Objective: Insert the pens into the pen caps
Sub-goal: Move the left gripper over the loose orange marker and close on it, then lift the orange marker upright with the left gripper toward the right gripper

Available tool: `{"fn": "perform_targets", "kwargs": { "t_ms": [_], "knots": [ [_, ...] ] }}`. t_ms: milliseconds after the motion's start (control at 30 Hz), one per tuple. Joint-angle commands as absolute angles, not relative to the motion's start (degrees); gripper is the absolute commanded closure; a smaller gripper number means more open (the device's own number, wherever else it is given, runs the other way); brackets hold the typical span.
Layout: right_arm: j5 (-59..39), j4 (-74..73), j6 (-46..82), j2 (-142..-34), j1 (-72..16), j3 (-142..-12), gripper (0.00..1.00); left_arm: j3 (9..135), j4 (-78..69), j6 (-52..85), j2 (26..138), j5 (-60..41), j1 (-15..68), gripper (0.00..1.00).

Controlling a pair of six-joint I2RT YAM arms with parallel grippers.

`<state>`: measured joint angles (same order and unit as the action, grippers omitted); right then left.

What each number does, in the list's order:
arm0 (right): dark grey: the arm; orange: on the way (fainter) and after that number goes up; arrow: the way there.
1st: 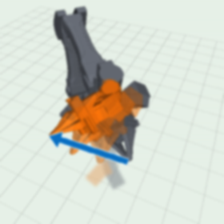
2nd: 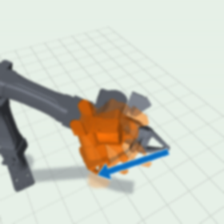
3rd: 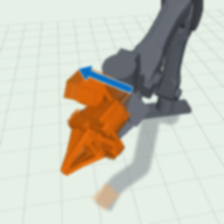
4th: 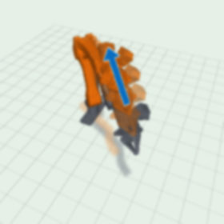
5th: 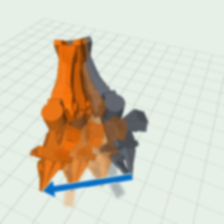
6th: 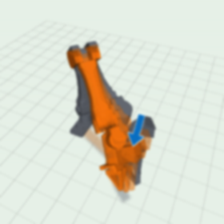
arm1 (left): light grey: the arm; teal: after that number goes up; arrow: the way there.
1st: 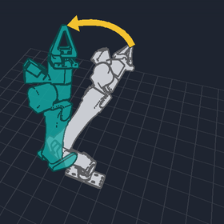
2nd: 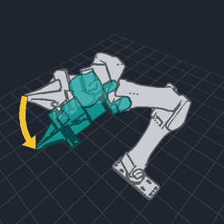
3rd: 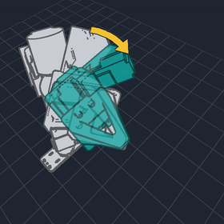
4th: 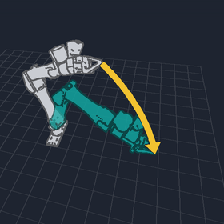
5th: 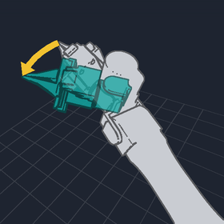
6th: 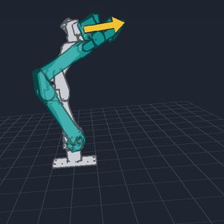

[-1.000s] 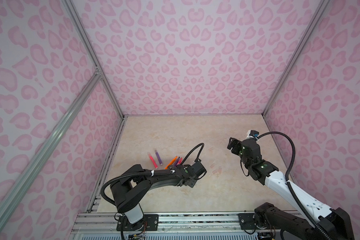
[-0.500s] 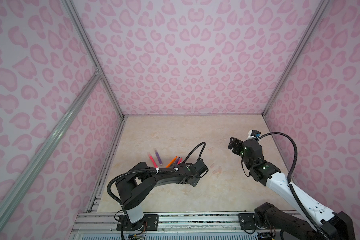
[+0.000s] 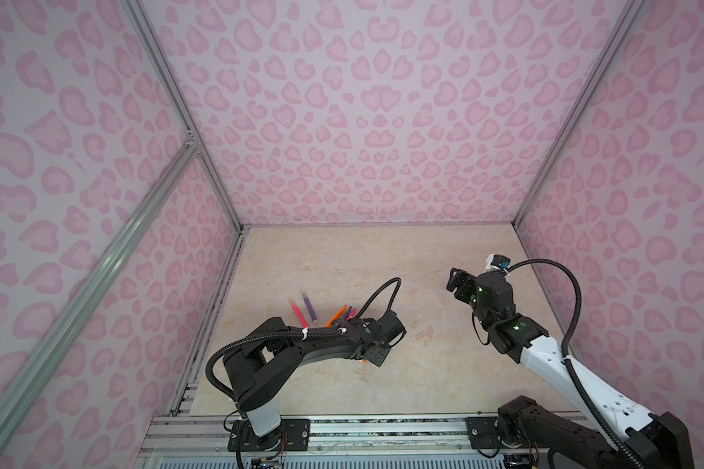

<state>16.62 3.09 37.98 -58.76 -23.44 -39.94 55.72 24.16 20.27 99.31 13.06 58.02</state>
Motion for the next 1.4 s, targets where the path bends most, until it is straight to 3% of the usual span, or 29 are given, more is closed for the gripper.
{"fn": "perform_targets", "kwargs": {
  "t_ms": [0,200,400,633,867,1233,1367],
  "knots": [
    [17.23,4.12,38.39,-58.04,-22.95,-39.46,0.06,56.25,25.02,18.96,101.07,10.15,57.99,0.74],
    [17.11,3.97,38.06,-55.59,-22.77,-38.87,0.06,57.74,25.68,19.25,103.35,8.16,57.99,0.77],
    [17.58,3.36,38.32,-55.47,-22.68,-38.01,0.06,55.77,23.34,21.05,96.90,8.35,57.79,0.88],
    [15.86,1.87,38.88,-56.59,-22.68,-37.08,0.06,60.79,20.52,34.08,89.45,6.69,52.02,0.97],
    [2.15,-7.81,41.54,-57.34,-23.27,-33.30,0.09,58.09,7.83,32.80,87.92,14.94,48.73,0.97],
    [-4.75,-19.67,42.63,-65.64,-37.09,-33.84,0.27,51.31,-6.85,25.40,85.19,-1.29,47.05,0.97],
    [-4.04,-21.78,42.28,-66.77,-40.49,-33.85,0.29,49.75,-9.62,25.39,85.27,-4.20,47.07,0.97]
  ]
}}
